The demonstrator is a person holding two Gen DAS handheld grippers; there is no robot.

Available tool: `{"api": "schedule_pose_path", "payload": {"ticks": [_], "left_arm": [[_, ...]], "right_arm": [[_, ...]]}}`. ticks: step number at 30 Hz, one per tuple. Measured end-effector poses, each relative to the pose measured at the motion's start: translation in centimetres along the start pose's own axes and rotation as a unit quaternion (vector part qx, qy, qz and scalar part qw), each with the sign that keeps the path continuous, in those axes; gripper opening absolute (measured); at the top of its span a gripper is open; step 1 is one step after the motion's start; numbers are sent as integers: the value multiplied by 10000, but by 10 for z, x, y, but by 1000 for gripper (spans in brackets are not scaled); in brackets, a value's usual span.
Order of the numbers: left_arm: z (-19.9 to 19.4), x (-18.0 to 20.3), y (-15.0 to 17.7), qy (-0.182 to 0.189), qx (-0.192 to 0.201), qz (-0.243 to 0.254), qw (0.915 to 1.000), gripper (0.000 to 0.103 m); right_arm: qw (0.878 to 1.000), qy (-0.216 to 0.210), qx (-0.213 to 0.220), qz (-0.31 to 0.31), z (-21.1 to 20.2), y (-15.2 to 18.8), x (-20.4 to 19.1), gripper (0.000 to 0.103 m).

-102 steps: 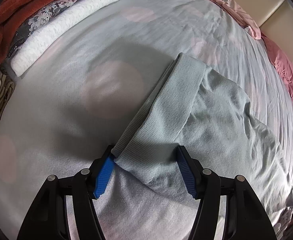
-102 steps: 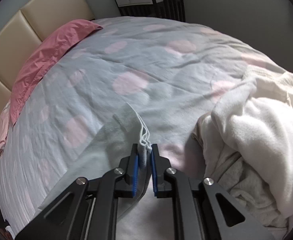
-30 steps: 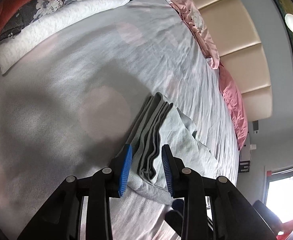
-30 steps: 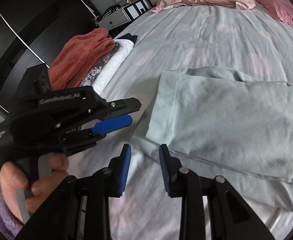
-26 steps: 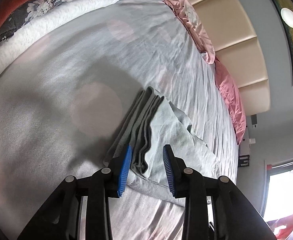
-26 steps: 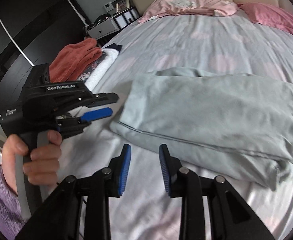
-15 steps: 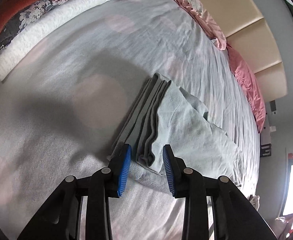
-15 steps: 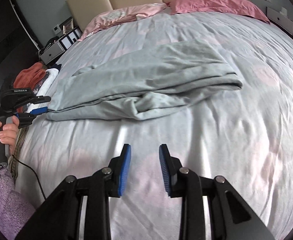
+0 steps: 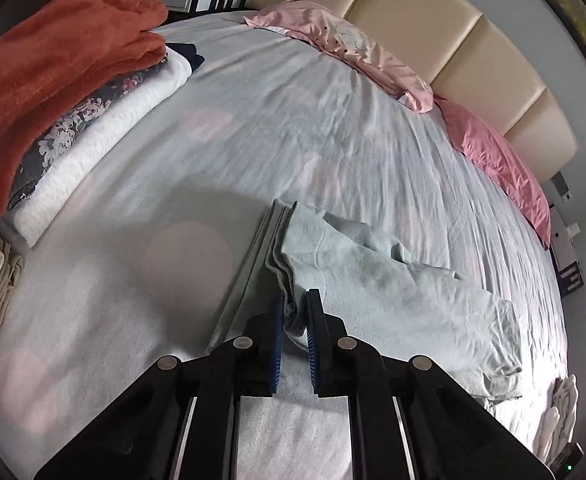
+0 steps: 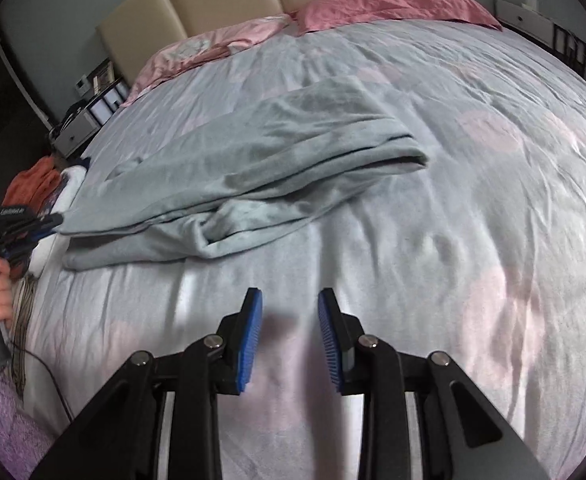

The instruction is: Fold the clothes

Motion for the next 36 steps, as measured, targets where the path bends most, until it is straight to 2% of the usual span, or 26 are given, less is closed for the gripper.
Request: {"api": "schedule_pose_path", "payload": {"ticks": [4, 7, 13, 18, 21, 25, 29, 36], "left_arm": [[17, -7, 1, -237, -209, -31, 9995, 11], [27, -3, 5, -456, -304, 124, 9984, 11], [30, 1, 7, -598, -300, 339, 9972, 12], [29, -1, 7, -596, -322, 350, 9971, 12], [30, 1, 7, -669, -316, 431, 9963, 12], [29, 2, 9, -772, -298, 487, 9954, 12], [28, 4, 11, -866, -266, 520, 9945, 14], [27, 4, 13, -1000, -230, 564, 9931, 15]], "right_arm": [[9975, 509, 129, 475, 3, -20, 39, 29], [9963, 566, 284, 577, 7, -39, 58, 29], [9976, 237, 382, 528, 21, -65, 68, 28], [9981, -21, 116, 606, 14, -74, 75, 29], [9994, 265, -41, -224, 9, -89, 76, 27], [9837, 322, 44, -1768, 14, -93, 70, 26], [9770, 118, 229, -2115, 25, -88, 66, 23], [9621, -114, 300, -2709, 36, -77, 45, 21]]}}
Point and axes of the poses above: each gripper's, at about its wrist camera, not at the fingertips, and z roughly the way its jaws point, x to its right, y to its underside, the point moved 4 cm from there along z, roughly the way its jaws point, and after that the axes turned 1 degree about x, right-handed, at the moved point
